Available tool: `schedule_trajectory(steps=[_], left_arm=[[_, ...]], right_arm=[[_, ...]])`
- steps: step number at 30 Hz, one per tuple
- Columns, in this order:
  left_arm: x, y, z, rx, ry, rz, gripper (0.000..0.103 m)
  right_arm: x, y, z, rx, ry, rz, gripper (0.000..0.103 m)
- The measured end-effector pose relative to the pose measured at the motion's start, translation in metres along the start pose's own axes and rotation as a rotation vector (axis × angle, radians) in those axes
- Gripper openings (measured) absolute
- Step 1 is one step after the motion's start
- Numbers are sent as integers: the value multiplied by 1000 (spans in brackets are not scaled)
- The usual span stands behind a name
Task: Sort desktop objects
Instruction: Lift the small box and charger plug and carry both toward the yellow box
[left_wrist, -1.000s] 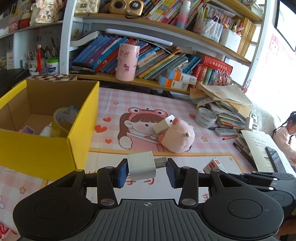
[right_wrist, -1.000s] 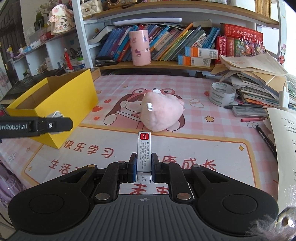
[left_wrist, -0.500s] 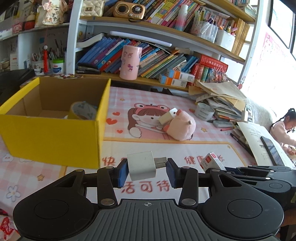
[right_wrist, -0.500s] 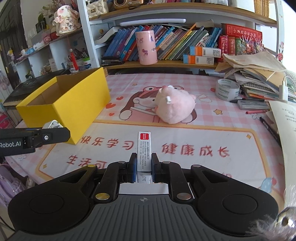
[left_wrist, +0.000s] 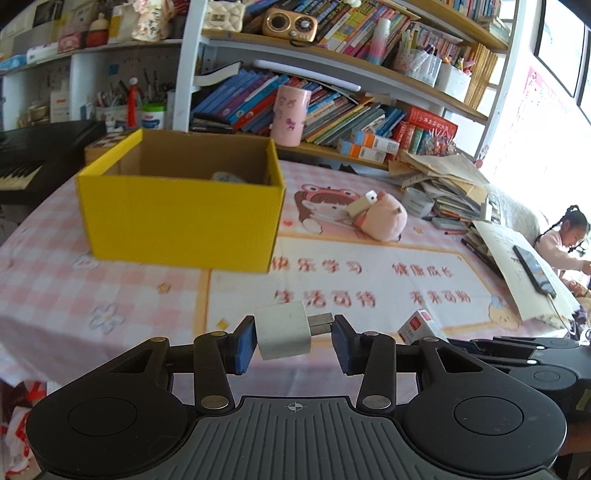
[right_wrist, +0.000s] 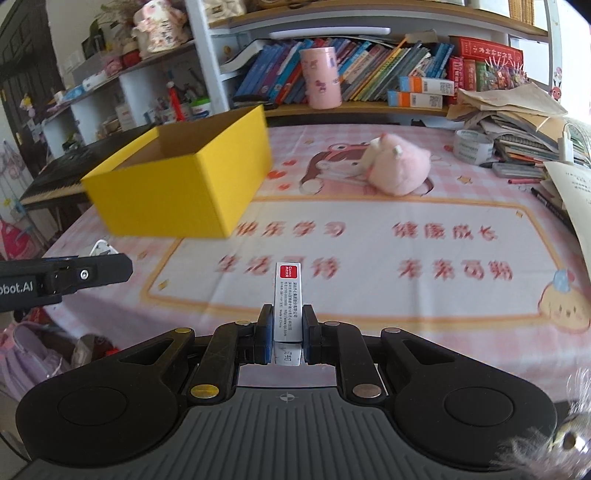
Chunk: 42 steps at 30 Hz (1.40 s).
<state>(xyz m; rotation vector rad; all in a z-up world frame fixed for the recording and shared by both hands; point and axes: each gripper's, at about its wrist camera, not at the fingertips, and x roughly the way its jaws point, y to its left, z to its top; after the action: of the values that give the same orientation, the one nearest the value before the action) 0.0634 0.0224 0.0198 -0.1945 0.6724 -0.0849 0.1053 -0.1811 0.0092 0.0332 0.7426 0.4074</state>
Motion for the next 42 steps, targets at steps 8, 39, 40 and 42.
schedule_trajectory(steps=[8, 39, 40, 42], left_arm=[[-35, 25, -26, 2, 5, -5, 42], [-88, 93, -47, -148, -82, 54, 42], [-86, 93, -46, -147, -80, 51, 42], [-82, 92, -44, -141, -75, 45, 42]], right_arm=[[-16, 45, -31, -8, 3, -2, 13], [-12, 143, -42, -208, 25, 92, 13], [-12, 142, -42, -207, 28, 89, 13], [-12, 141, -41, -206, 29, 82, 13]])
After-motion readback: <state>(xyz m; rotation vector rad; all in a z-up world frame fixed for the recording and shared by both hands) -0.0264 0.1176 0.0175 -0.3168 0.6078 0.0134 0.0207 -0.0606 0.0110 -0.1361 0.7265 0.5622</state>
